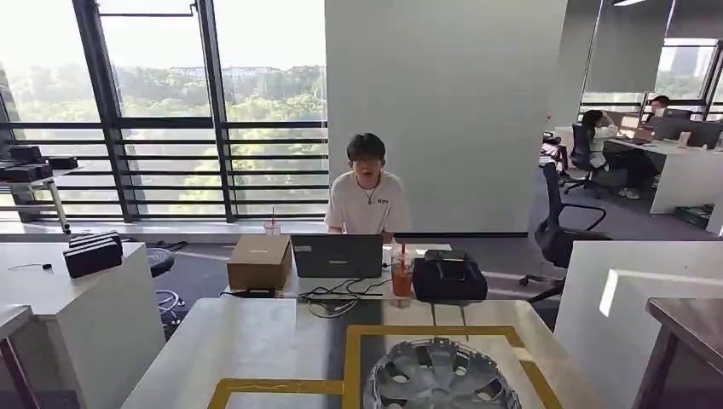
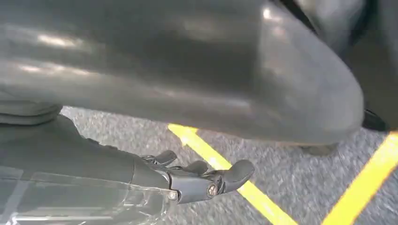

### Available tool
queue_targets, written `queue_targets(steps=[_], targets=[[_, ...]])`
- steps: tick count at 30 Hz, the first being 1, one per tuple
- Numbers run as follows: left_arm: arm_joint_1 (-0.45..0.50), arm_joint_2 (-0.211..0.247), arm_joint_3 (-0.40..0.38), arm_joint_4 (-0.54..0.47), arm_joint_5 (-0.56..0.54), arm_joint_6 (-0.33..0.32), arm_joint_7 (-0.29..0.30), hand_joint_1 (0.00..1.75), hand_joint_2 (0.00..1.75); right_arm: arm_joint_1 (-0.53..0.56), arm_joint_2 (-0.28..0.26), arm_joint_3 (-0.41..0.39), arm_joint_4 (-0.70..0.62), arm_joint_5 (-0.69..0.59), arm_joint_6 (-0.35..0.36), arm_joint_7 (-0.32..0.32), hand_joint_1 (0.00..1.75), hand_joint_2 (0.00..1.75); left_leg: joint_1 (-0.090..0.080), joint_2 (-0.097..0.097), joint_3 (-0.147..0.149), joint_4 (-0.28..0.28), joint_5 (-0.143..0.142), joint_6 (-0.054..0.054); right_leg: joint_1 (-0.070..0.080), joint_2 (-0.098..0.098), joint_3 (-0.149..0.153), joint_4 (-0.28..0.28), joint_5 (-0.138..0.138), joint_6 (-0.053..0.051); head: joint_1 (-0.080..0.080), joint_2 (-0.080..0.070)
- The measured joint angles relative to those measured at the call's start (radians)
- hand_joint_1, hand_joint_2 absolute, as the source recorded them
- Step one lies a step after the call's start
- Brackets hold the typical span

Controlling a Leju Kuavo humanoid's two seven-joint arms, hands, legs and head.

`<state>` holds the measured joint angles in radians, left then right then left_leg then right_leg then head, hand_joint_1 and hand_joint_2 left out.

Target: Take the parts from the cabinet and place them on the table.

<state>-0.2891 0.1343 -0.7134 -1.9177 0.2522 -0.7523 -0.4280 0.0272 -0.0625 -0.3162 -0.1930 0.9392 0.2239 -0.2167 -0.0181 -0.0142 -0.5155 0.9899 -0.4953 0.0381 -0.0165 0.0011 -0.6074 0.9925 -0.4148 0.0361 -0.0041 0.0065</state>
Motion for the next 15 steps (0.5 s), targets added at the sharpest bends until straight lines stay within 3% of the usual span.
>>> queue_targets(steps=[1, 3, 4, 5, 6, 8, 9, 10, 11, 13, 14, 15], targets=[[0.0, 0.0, 0.002, -0.004, -0.003, 0.001, 0.001, 1.75, 1.75, -0.001, -0.001, 0.0, 0.0, 0.0, -0.002, 0.0, 0.0, 0.0, 0.0, 0.001, -0.002, -0.002, -0.004, -0.003, 0.001, -0.001, 0.002, 0.001, -0.003, -0.013, -0.005, 0.0], [0.0, 0.0, 0.004, -0.01, -0.013, 0.002, 0.002, 1.75, 1.75, -0.001, -0.003, 0.0, 0.0, 0.0, -0.004, 0.0, 0.0, 0.0, 0.004, 0.002, 0.001, -0.003, -0.012, -0.013, 0.007, 0.0, 0.004, 0.002, -0.01, -0.027, -0.006, 0.0], [0.0, 0.0, 0.005, -0.016, -0.015, 0.002, 0.002, 1.75, 1.75, -0.001, -0.002, 0.0, 0.0, 0.0, -0.004, -0.002, 0.0, 0.0, 0.006, 0.003, 0.005, 0.001, -0.02, -0.018, -0.007, 0.001, 0.011, -0.001, -0.01, -0.033, -0.004, 0.0], [0.0, 0.0, 0.008, -0.023, -0.018, 0.002, 0.002, 1.75, 1.75, 0.0, -0.004, 0.0, 0.0, 0.0, -0.004, -0.004, 0.0, 0.0, 0.007, 0.004, 0.0, 0.026, -0.032, -0.025, -0.007, 0.002, 0.017, -0.001, -0.015, -0.04, -0.006, 0.0], [0.0, 0.001, 0.011, -0.025, -0.019, 0.002, 0.002, 1.75, 1.75, 0.0, -0.006, 0.0, 0.0, 0.0, -0.003, -0.005, 0.0, 0.0, 0.011, 0.006, -0.028, 0.083, -0.061, -0.031, -0.007, 0.001, 0.023, -0.001, -0.02, -0.047, -0.01, 0.0], [0.005, 0.003, 0.011, -0.028, -0.024, 0.002, 0.002, 1.75, 1.75, -0.001, -0.006, 0.0, 0.0, 0.0, -0.003, -0.005, 0.0, 0.0, 0.02, 0.008, -0.134, 0.263, -0.134, -0.042, -0.005, 0.001, 0.031, -0.001, -0.029, -0.052, -0.01, 0.0], [0.009, 0.003, 0.011, -0.029, -0.026, 0.003, 0.004, 1.75, 1.75, 0.0, -0.006, 0.0, 0.0, 0.0, -0.003, -0.006, 0.0, 0.0, 0.023, 0.008, -0.174, 0.321, -0.142, -0.045, -0.005, 0.002, 0.035, -0.001, -0.034, -0.052, -0.011, 0.0], [0.012, 0.004, 0.012, -0.029, -0.03, 0.004, 0.006, 1.75, 1.75, 0.0, -0.006, 0.0, 0.0, 0.0, -0.003, -0.006, 0.0, 0.0, 0.024, 0.009, -0.194, 0.332, -0.124, -0.045, -0.005, 0.002, 0.042, 0.0, -0.04, -0.051, -0.011, 0.0], [0.014, 0.004, 0.012, -0.03, -0.037, 0.009, 0.007, 1.75, 1.75, 0.002, -0.005, 0.0, 0.0, 0.0, -0.003, -0.007, 0.0, 0.0, 0.024, 0.009, -0.187, 0.288, -0.078, -0.043, -0.004, 0.004, 0.053, 0.0, -0.047, -0.049, -0.013, 0.0], [0.014, 0.006, 0.011, -0.032, -0.057, 0.016, 0.004, 1.75, 1.75, 0.001, -0.002, 0.0, 0.001, 0.0, -0.005, -0.01, 0.0, 0.0, 0.021, 0.009, -0.125, 0.125, 0.032, -0.031, -0.001, 0.006, 0.074, -0.001, -0.059, -0.046, -0.014, 0.0], [0.014, 0.006, 0.011, -0.033, -0.068, 0.02, 0.0, 1.75, 1.75, 0.002, 0.0, 0.0, 0.001, 0.0, -0.008, -0.014, 0.0, 0.0, 0.017, 0.009, -0.091, 0.036, 0.079, -0.017, -0.003, 0.007, 0.077, -0.004, -0.065, -0.044, -0.014, 0.0], [0.015, 0.008, 0.011, -0.033, -0.079, 0.023, -0.003, 1.75, 1.75, 0.0, 0.01, 0.0, 0.003, 0.0, -0.009, -0.019, 0.0, 0.0, 0.011, 0.012, -0.081, 0.021, 0.062, -0.012, 0.006, 0.007, 0.086, -0.002, -0.07, -0.038, -0.01, 0.0]])
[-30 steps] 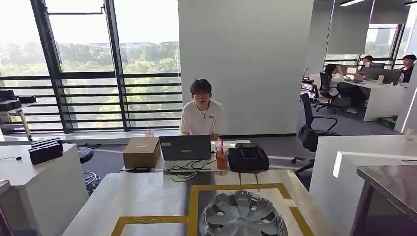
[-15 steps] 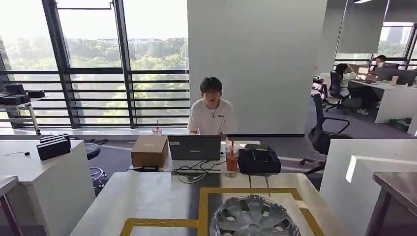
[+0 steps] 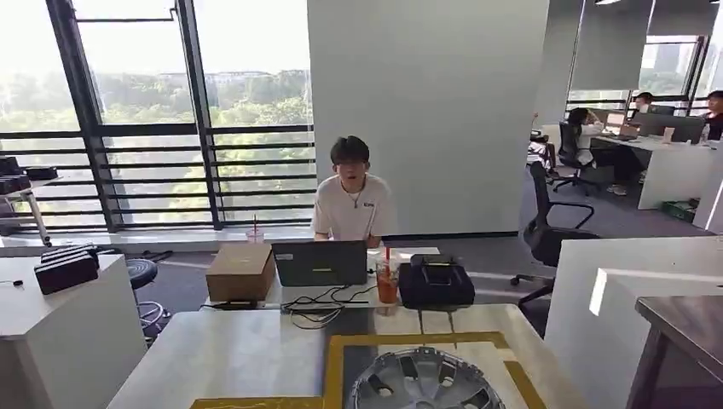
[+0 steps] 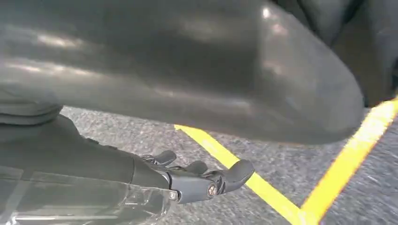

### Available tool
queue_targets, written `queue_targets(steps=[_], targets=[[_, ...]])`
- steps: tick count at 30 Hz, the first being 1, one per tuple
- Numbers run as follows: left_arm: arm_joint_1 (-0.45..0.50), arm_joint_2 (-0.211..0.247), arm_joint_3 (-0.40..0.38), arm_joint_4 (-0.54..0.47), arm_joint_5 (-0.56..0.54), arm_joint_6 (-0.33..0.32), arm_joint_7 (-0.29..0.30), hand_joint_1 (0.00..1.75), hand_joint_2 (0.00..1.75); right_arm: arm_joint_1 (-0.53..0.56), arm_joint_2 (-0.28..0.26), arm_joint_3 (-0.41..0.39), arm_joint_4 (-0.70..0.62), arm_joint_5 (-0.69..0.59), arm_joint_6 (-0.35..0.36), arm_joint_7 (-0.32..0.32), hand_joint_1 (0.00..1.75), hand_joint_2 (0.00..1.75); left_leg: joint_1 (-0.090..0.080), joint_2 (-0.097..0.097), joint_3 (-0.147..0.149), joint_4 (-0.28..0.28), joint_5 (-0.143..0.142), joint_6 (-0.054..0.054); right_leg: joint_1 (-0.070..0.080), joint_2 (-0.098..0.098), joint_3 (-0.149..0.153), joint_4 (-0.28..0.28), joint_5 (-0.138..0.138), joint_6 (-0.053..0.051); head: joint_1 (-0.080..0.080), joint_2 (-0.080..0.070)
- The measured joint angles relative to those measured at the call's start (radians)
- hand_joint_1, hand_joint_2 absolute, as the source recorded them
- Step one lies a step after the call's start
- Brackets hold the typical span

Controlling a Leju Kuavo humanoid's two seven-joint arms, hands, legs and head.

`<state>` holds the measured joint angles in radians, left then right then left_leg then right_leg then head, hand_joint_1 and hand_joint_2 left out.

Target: Take the parts from the cabinet and place them on the table.

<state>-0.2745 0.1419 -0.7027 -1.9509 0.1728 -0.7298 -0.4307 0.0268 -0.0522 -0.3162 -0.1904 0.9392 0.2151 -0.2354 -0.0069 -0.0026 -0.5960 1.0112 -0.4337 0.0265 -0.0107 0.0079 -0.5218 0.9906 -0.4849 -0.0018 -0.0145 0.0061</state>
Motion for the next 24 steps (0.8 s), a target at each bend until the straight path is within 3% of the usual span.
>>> queue_targets(steps=[3, 4, 5, 6, 8, 9, 10, 11, 12, 14, 15, 16, 18, 20, 22, 24], targets=[[0.0, 0.005, -0.01, 0.0, -0.03, 0.022, 0.022, 1.75, 1.75, -0.001, -0.001, 0.0, 0.0, -0.004, -0.003, -0.004, 0.0, 0.0, -0.008, -0.001, -0.002, -0.004, -0.001, 0.009, -0.007, -0.001, -0.001, -0.008, -0.004, 0.015, -0.005, 0.0], [0.0, 0.005, -0.013, -0.001, -0.052, 0.036, 0.031, 1.75, 1.75, -0.003, -0.001, 0.0, 0.0, -0.005, -0.004, -0.005, 0.0, 0.0, -0.006, -0.002, 0.012, -0.02, 0.003, 0.014, -0.002, -0.002, 0.006, -0.015, -0.005, 0.021, -0.002, 0.0], [0.0, 0.006, -0.022, -0.001, -0.086, 0.057, 0.043, 1.75, 1.75, -0.001, -0.002, 0.0, 0.0, -0.005, -0.006, -0.005, 0.0, 0.0, 0.007, 0.0, 0.029, -0.042, 0.012, 0.02, -0.003, -0.006, 0.006, -0.008, -0.013, 0.021, -0.003, 0.001], [-0.01, 0.013, -0.042, -0.001, -0.116, 0.09, 0.052, 1.75, 1.75, -0.001, -0.002, 0.0, 0.001, -0.006, -0.008, -0.007, 0.0, 0.0, 0.004, 0.0, 0.037, -0.051, 0.015, 0.026, 0.0, -0.005, -0.022, 0.048, -0.039, 0.017, 0.001, 0.0], [-0.025, 0.035, -0.081, 0.003, -0.177, 0.16, 0.072, 1.75, 1.75, -0.001, -0.005, 0.0, 0.002, -0.004, -0.01, -0.007, 0.0, 0.0, 0.002, 0.001, 0.036, -0.051, 0.012, 0.03, -0.003, -0.005, -0.115, 0.21, -0.096, 0.013, 0.005, 0.001], [-0.034, 0.043, -0.095, 0.007, -0.223, 0.191, 0.09, 1.75, 1.75, -0.001, -0.007, 0.0, 0.002, -0.003, -0.01, -0.008, 0.0, 0.0, 0.001, 0.001, 0.036, -0.051, 0.01, 0.031, -0.005, -0.006, -0.159, 0.283, -0.114, 0.015, 0.002, 0.0], [-0.041, 0.052, -0.115, 0.017, -0.262, 0.217, 0.109, 1.75, 1.75, 0.001, -0.008, 0.0, 0.003, 0.002, -0.01, -0.009, 0.0, 0.0, 0.0, -0.001, 0.037, -0.051, 0.007, 0.031, -0.006, -0.006, -0.188, 0.318, -0.112, 0.023, 0.005, 0.001], [-0.043, 0.055, -0.122, 0.025, -0.272, 0.234, 0.123, 1.75, 1.75, 0.001, -0.011, 0.001, 0.003, 0.01, -0.01, -0.012, 0.0, 0.0, 0.0, -0.002, 0.04, -0.051, 0.005, 0.03, -0.008, -0.006, -0.187, 0.295, -0.091, 0.032, 0.005, 0.0], [-0.054, 0.058, -0.127, 0.039, -0.295, 0.256, 0.151, 1.75, 1.75, 0.002, -0.013, 0.005, 0.003, 0.019, -0.007, -0.016, 0.0, 0.0, 0.0, -0.004, 0.044, -0.049, 0.002, 0.028, -0.01, -0.006, -0.16, 0.221, -0.049, 0.045, 0.006, 0.001], [-0.099, 0.063, -0.132, 0.085, -0.343, 0.267, 0.179, 1.75, 1.75, -0.001, -0.019, 0.016, 0.003, 0.035, -0.006, -0.023, 0.0, 0.0, 0.001, -0.008, 0.05, -0.041, -0.007, 0.02, -0.014, -0.009, -0.077, 0.032, 0.034, 0.061, 0.008, 0.001], [-0.127, 0.065, -0.133, 0.121, -0.366, 0.268, 0.172, 1.75, 1.75, -0.004, -0.021, 0.021, 0.004, 0.04, -0.006, -0.023, 0.0, 0.0, -0.009, -0.01, 0.046, -0.03, -0.016, 0.012, -0.01, -0.01, -0.063, -0.008, 0.047, 0.051, 0.01, 0.0], [-0.147, 0.067, -0.132, 0.158, -0.384, 0.269, 0.161, 1.75, 1.75, -0.007, -0.023, 0.026, 0.004, 0.043, -0.006, -0.024, 0.0, 0.0, -0.009, -0.01, 0.045, -0.028, -0.02, 0.008, -0.011, -0.008, -0.057, -0.008, 0.05, 0.035, 0.008, 0.0], [-0.18, 0.07, -0.131, 0.212, -0.433, 0.278, 0.146, 1.75, 1.75, -0.011, -0.024, 0.03, 0.004, 0.045, -0.006, -0.027, 0.0, 0.0, -0.005, -0.008, 0.047, -0.03, -0.02, 0.002, -0.005, -0.006, -0.059, -0.006, 0.051, 0.021, 0.005, 0.0], [-0.201, 0.071, -0.129, 0.256, -0.474, 0.292, 0.144, 1.75, 1.75, -0.011, -0.021, 0.036, 0.004, 0.045, -0.006, -0.029, 0.0, 0.0, -0.001, -0.005, 0.039, -0.017, -0.032, -0.01, -0.018, -0.006, -0.053, -0.011, 0.054, 0.01, 0.007, 0.0], [-0.219, 0.074, -0.125, 0.295, -0.512, 0.316, 0.146, 1.75, 1.75, -0.011, -0.023, 0.04, 0.004, 0.045, -0.006, -0.029, 0.0, 0.0, 0.005, -0.003, -0.006, 0.088, -0.093, -0.023, -0.019, -0.006, -0.05, -0.011, 0.051, -0.001, 0.0, 0.0], [-0.23, 0.079, -0.122, 0.337, -0.555, 0.351, 0.149, 1.75, 1.75, -0.011, -0.022, 0.041, 0.005, 0.042, -0.006, -0.029, 0.0, 0.0, 0.013, -0.003, -0.098, 0.267, -0.164, -0.033, -0.017, -0.006, -0.051, -0.011, 0.049, -0.003, -0.001, 0.0]])
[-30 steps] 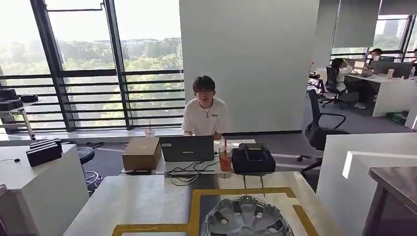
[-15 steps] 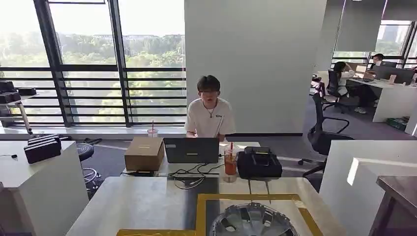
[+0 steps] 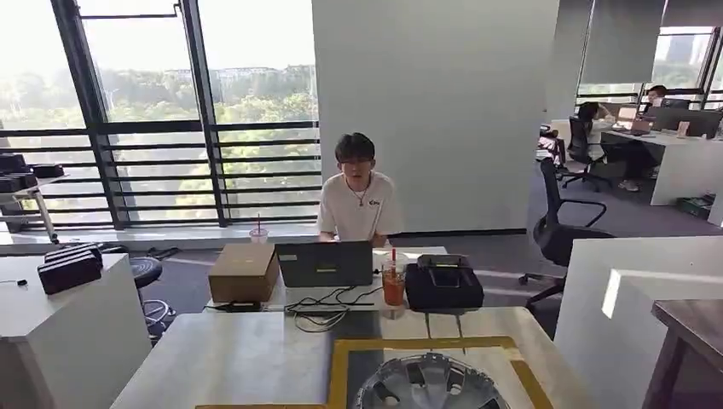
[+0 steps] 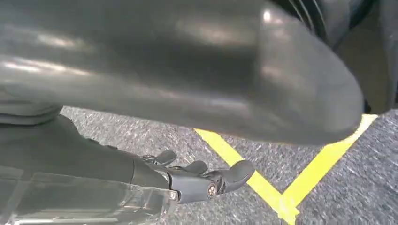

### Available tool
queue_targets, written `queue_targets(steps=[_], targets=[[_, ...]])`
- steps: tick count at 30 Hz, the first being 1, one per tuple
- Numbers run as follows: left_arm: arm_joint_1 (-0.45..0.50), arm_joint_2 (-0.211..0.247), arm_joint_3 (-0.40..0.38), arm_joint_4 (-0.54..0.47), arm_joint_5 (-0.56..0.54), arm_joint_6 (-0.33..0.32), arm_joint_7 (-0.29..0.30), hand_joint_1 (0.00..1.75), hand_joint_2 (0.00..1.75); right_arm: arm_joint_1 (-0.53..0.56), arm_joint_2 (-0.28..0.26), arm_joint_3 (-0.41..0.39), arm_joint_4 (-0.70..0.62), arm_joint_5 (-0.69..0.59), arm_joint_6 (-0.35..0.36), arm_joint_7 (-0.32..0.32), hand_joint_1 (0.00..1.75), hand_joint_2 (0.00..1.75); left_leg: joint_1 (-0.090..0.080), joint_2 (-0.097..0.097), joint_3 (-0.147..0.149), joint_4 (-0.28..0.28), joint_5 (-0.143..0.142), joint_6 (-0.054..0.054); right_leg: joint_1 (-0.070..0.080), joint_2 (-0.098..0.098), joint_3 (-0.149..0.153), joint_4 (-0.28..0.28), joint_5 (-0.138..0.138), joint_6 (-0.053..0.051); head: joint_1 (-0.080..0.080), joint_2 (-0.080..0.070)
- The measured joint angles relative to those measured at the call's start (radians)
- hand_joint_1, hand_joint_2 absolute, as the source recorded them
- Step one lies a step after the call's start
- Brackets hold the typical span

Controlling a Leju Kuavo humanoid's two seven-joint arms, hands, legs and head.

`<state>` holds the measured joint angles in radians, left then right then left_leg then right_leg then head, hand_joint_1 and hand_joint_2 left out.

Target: Take the parts from the cabinet and place them on the table.

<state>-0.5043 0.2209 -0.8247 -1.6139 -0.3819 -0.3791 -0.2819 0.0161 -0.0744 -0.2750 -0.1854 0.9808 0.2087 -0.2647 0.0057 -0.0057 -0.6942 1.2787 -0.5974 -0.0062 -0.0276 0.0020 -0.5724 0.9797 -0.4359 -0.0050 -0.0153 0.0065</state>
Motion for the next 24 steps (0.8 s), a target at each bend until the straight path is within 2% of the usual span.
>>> queue_targets(steps=[1, 2, 3, 5, 6, 7, 9, 10, 11, 12, 13, 14, 15, 16, 17, 18, 20, 21, 22, 24], targets=[[-0.003, 0.002, 0.003, 0.022, -0.023, 0.02, 0.001, 1.75, 1.75, 0.0, 0.0, 0.0, 0.001, -0.001, 0.0, 0.0, 0.0, 0.0, 0.002, 0.0, -0.025, 0.042, -0.004, -0.002, 0.0, 0.0, 0.0, 0.0, 0.0, 0.0, 0.0, 0.0], [-0.005, 0.003, 0.009, 0.041, -0.044, 0.04, 0.005, 1.75, 1.75, 0.001, 0.0, 0.0, 0.002, -0.003, 0.0, 0.0, 0.0, 0.0, 0.005, 0.0, -0.026, 0.031, 0.017, -0.002, 0.0, 0.001, 0.002, 0.0, -0.001, 0.0, -0.001, 0.0], [-0.009, 0.005, 0.016, 0.056, -0.062, 0.058, 0.009, 1.75, 1.75, 0.001, 0.001, 0.0, 0.002, -0.005, 0.0, 0.0, 0.0, 0.0, 0.006, 0.001, -0.004, -0.024, 0.055, -0.001, 0.0, 0.003, 0.003, 0.0, -0.001, 0.0, -0.002, 0.0], [-0.023, 0.006, 0.04, 0.089, -0.111, 0.095, 0.02, 1.75, 1.75, 0.001, 0.003, 0.0, 0.002, -0.012, 0.0, 0.001, 0.0, 0.0, 0.005, 0.002, 0.089, -0.223, 0.157, 0.007, 0.0, 0.006, 0.009, 0.0, -0.004, 0.003, -0.003, 0.0], [-0.028, 0.009, 0.054, 0.102, -0.125, 0.107, 0.024, 1.75, 1.75, 0.001, 0.005, 0.0, 0.002, -0.013, 0.0, 0.001, 0.0, 0.0, 0.003, 0.002, 0.115, -0.277, 0.161, 0.013, 0.001, 0.007, 0.01, 0.0, -0.005, 0.007, -0.003, 0.0], [-0.034, 0.01, 0.07, 0.12, -0.136, 0.117, 0.026, 1.75, 1.75, 0.0, 0.006, -0.001, 0.003, -0.015, 0.0, 0.002, 0.0, 0.0, -0.002, 0.003, 0.121, -0.289, 0.153, 0.016, 0.011, 0.008, 0.005, 0.002, -0.007, 0.012, -0.002, 0.0], [-0.034, 0.011, 0.1, 0.153, -0.176, 0.143, 0.041, 1.75, 1.75, 0.002, 0.007, -0.001, 0.004, -0.02, 0.0, 0.003, 0.0, 0.0, -0.007, 0.002, 0.119, -0.283, 0.153, 0.022, 0.005, 0.007, 0.002, 0.0, -0.003, 0.024, -0.001, 0.0], [-0.033, 0.013, 0.118, 0.17, -0.203, 0.155, 0.043, 1.75, 1.75, 0.003, 0.008, -0.001, 0.005, -0.021, -0.001, 0.003, 0.0, 0.0, -0.008, 0.001, 0.119, -0.286, 0.155, 0.027, 0.005, 0.007, 0.004, -0.004, -0.001, 0.029, -0.002, 0.0], [-0.031, 0.013, 0.139, 0.183, -0.229, 0.167, 0.047, 1.75, 1.75, 0.003, 0.008, -0.001, 0.005, -0.022, -0.003, 0.003, 0.0, 0.0, 0.0, 0.002, 0.127, -0.303, 0.165, 0.038, 0.011, 0.006, -0.002, -0.001, -0.006, 0.035, -0.001, 0.0], [-0.03, 0.013, 0.167, 0.197, -0.268, 0.187, 0.054, 1.75, 1.75, 0.005, 0.008, -0.001, 0.005, -0.024, -0.003, 0.003, 0.0, 0.0, 0.0, 0.004, 0.131, -0.309, 0.168, 0.043, 0.008, 0.003, -0.014, 0.022, -0.017, 0.034, 0.001, 0.0], [-0.03, 0.011, 0.191, 0.212, -0.294, 0.203, 0.058, 1.75, 1.75, 0.005, 0.008, -0.002, 0.005, -0.027, -0.003, 0.004, 0.0, 0.0, 0.0, 0.004, 0.129, -0.309, 0.17, 0.048, 0.008, 0.003, -0.046, 0.088, -0.049, 0.027, 0.003, 0.0], [-0.025, 0.011, 0.211, 0.228, -0.319, 0.215, 0.062, 1.75, 1.75, 0.005, 0.007, -0.002, 0.006, -0.028, -0.004, 0.005, 0.0, 0.0, -0.002, 0.004, 0.129, -0.309, 0.17, 0.049, 0.009, 0.003, -0.088, 0.173, -0.082, 0.022, 0.005, 0.0], [-0.016, 0.011, 0.226, 0.24, -0.355, 0.227, 0.072, 1.75, 1.75, 0.005, 0.006, -0.002, 0.006, -0.028, -0.004, 0.005, 0.0, 0.0, -0.004, 0.004, 0.129, -0.309, 0.169, 0.05, 0.009, 0.003, -0.131, 0.258, -0.111, 0.019, 0.005, 0.0], [0.0, 0.009, 0.244, 0.252, -0.402, 0.239, 0.085, 1.75, 1.75, 0.006, 0.006, -0.002, 0.007, -0.028, -0.004, 0.005, 0.0, 0.0, -0.006, 0.005, 0.129, -0.308, 0.168, 0.051, 0.009, 0.003, -0.166, 0.325, -0.127, 0.021, 0.006, 0.0], [0.018, 0.006, 0.267, 0.264, -0.471, 0.252, 0.104, 1.75, 1.75, 0.007, 0.006, -0.002, 0.007, -0.028, -0.004, 0.006, 0.0, 0.0, -0.007, 0.005, 0.129, -0.308, 0.168, 0.05, 0.009, 0.003, -0.176, 0.333, -0.12, 0.028, 0.006, 0.0], [0.031, 0.006, 0.282, 0.271, -0.521, 0.258, 0.116, 1.75, 1.75, 0.007, 0.007, -0.002, 0.007, -0.028, -0.004, 0.008, 0.0, 0.0, -0.007, 0.004, 0.13, -0.308, 0.167, 0.05, 0.009, 0.003, -0.16, 0.293, -0.098, 0.035, 0.007, 0.0], [0.05, 0.001, 0.314, 0.287, -0.597, 0.269, 0.131, 1.75, 1.75, 0.006, 0.006, -0.002, 0.007, -0.027, -0.004, 0.009, 0.0, 0.0, -0.006, 0.0, 0.13, -0.303, 0.164, 0.046, 0.007, 0.002, -0.072, 0.105, -0.022, 0.05, 0.008, 0.0], [0.059, -0.002, 0.324, 0.294, -0.626, 0.274, 0.138, 1.75, 1.75, 0.005, 0.006, -0.002, 0.007, -0.027, -0.004, 0.01, 0.0, 0.0, -0.007, -0.002, 0.129, -0.297, 0.159, 0.04, 0.007, 0.001, -0.026, 0.016, 0.003, 0.049, 0.01, 0.0], [0.067, -0.004, 0.337, 0.302, -0.666, 0.277, 0.148, 1.75, 1.75, 0.003, 0.006, -0.002, 0.007, -0.026, -0.004, 0.011, 0.0, 0.0, -0.016, -0.003, 0.126, -0.29, 0.152, 0.034, 0.012, 0.003, -0.016, 0.008, 0.004, 0.035, 0.011, 0.0], [0.086, -0.009, 0.354, 0.321, -0.724, 0.279, 0.158, 1.75, 1.75, 0.002, 0.007, -0.002, 0.007, -0.021, -0.004, 0.011, 0.0, 0.0, -0.013, -0.002, 0.127, -0.291, 0.152, 0.03, 0.014, 0.003, -0.018, 0.008, 0.005, 0.024, 0.008, 0.0]])
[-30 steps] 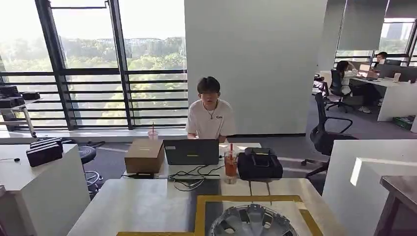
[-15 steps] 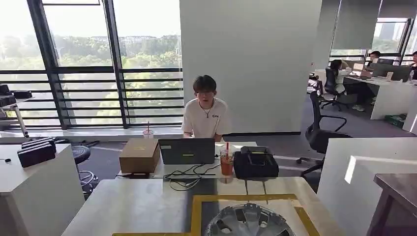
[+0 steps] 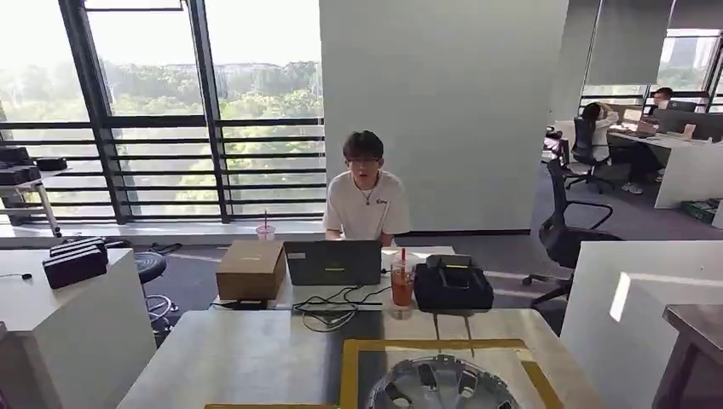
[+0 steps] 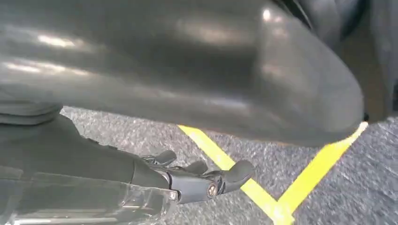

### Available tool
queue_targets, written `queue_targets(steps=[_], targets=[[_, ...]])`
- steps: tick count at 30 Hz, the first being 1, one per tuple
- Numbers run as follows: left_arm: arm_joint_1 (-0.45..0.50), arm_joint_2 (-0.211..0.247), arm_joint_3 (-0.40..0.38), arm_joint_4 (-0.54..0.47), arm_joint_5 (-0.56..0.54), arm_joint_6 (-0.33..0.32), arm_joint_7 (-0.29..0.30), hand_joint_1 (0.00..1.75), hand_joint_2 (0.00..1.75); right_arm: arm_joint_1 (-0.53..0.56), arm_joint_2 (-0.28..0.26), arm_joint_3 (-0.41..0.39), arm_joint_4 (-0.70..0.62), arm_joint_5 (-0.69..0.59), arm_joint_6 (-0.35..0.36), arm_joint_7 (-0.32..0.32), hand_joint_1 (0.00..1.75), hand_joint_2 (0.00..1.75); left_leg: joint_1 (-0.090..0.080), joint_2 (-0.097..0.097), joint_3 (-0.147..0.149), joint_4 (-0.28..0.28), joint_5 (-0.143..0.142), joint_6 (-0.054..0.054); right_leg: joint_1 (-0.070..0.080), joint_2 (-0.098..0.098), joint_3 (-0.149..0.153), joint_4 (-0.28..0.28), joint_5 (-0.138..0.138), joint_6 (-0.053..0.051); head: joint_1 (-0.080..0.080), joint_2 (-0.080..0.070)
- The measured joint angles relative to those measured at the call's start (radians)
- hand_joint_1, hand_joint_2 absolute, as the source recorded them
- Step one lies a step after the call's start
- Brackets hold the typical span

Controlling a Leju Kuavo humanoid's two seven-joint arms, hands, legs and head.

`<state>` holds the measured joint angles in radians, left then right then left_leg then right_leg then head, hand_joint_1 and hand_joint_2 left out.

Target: Take the parts from the cabinet and place them on the table.

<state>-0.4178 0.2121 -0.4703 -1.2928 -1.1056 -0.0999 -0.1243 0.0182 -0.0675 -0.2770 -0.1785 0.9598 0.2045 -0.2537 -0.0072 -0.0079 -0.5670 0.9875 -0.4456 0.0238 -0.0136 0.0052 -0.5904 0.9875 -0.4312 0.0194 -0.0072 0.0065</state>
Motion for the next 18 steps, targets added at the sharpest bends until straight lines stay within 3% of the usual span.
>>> queue_targets(steps=[1, 2, 3, 4, 6, 7, 8, 9, 12, 13, 16, 18], targets=[[0.01, -0.003, 0.009, 0.011, -0.021, 0.0, 0.003, 1.75, 1.75, -0.001, 0.0, 0.0, 0.0, 0.002, 0.0, 0.0, 0.0, 0.0, 0.002, 0.001, 0.002, -0.002, 0.0, -0.006, 0.003, 0.0, 0.001, 0.0, -0.001, -0.007, -0.002, 0.0], [0.019, -0.004, 0.019, 0.021, -0.036, -0.001, 0.005, 1.75, 1.75, -0.001, 0.002, 0.0, 0.0, 0.005, 0.001, 0.001, 0.0, 0.0, 0.003, 0.001, 0.001, 0.002, -0.005, -0.012, -0.01, 0.0, 0.005, -0.005, 0.003, -0.015, 0.0, 0.0], [0.028, -0.007, 0.027, 0.028, -0.044, -0.001, 0.006, 1.75, 1.75, -0.001, 0.002, 0.0, 0.0, 0.008, 0.002, 0.002, 0.0, 0.0, 0.005, 0.002, -0.009, 0.018, -0.018, -0.018, -0.012, 0.001, 0.007, -0.006, 0.004, -0.02, 0.0, 0.0], [0.035, -0.008, 0.037, 0.038, -0.052, -0.001, 0.007, 1.75, 1.75, -0.002, 0.001, 0.0, 0.0, 0.01, 0.002, 0.002, 0.0, 0.0, 0.008, 0.003, -0.03, 0.071, -0.051, -0.024, -0.012, 0.001, 0.009, -0.006, 0.001, -0.025, -0.006, 0.0], [0.058, -0.01, 0.055, 0.053, -0.067, -0.003, 0.013, 1.75, 1.75, -0.002, 0.001, 0.001, 0.0, 0.014, 0.005, 0.001, 0.0, 0.0, 0.015, 0.003, -0.111, 0.239, -0.127, -0.034, -0.01, 0.001, 0.009, -0.005, 0.0, -0.027, -0.006, 0.0], [0.075, -0.01, 0.064, 0.056, -0.079, -0.004, 0.016, 1.75, 1.75, -0.002, 0.001, 0.002, 0.0, 0.018, 0.008, 0.0, 0.0, 0.0, 0.017, 0.003, -0.146, 0.304, -0.146, -0.037, -0.01, 0.002, 0.01, -0.005, 0.0, -0.027, -0.008, 0.0], [0.089, -0.01, 0.074, 0.059, -0.087, -0.005, 0.016, 1.75, 1.75, -0.001, 0.0, 0.002, 0.0, 0.021, 0.008, 0.0, 0.0, 0.0, 0.019, 0.003, -0.162, 0.328, -0.143, -0.038, -0.01, 0.002, 0.01, -0.005, -0.001, -0.027, -0.007, 0.0], [0.101, -0.011, 0.085, 0.061, -0.097, -0.004, 0.016, 0.0, 1.75, -0.001, 0.0, 0.003, 0.0, 0.024, 0.009, 0.0, 0.0, 0.0, 0.02, 0.003, -0.151, 0.296, -0.115, -0.038, -0.01, 0.003, 0.012, -0.005, -0.001, -0.027, -0.009, 0.0], [0.119, -0.012, 0.114, 0.061, -0.118, -0.004, 0.016, 0.0, 1.75, -0.005, 0.0, 0.005, 0.0, 0.03, 0.01, 0.0, 0.0, 0.0, 0.021, 0.007, -0.021, 0.034, 0.009, -0.029, -0.01, 0.003, 0.02, -0.005, -0.004, -0.023, -0.01, 0.0], [0.124, -0.012, 0.126, 0.061, -0.125, -0.004, 0.016, 0.0, 1.75, -0.006, 0.0, 0.006, 0.0, 0.031, 0.01, 0.0, 0.0, 0.0, 0.014, 0.007, -0.006, 0.005, -0.006, -0.026, -0.002, 0.003, 0.019, -0.004, -0.006, -0.02, -0.01, 0.0], [0.149, -0.013, 0.153, 0.06, -0.157, -0.006, 0.021, 0.0, 1.75, -0.008, -0.001, 0.012, 0.0, 0.04, 0.018, 0.0, 0.0, 0.0, 0.007, 0.005, -0.01, 0.007, -0.003, -0.009, -0.006, 0.003, 0.02, -0.009, -0.004, -0.002, -0.009, 0.0], [0.165, -0.014, 0.171, 0.055, -0.182, -0.008, 0.03, 0.0, 1.75, -0.013, -0.001, 0.017, 0.0, 0.046, 0.023, 0.002, 0.0, 0.0, 0.016, 0.006, 0.006, -0.013, 0.012, 0.009, -0.008, 0.0, 0.012, 0.003, -0.011, 0.007, -0.008, 0.0]])
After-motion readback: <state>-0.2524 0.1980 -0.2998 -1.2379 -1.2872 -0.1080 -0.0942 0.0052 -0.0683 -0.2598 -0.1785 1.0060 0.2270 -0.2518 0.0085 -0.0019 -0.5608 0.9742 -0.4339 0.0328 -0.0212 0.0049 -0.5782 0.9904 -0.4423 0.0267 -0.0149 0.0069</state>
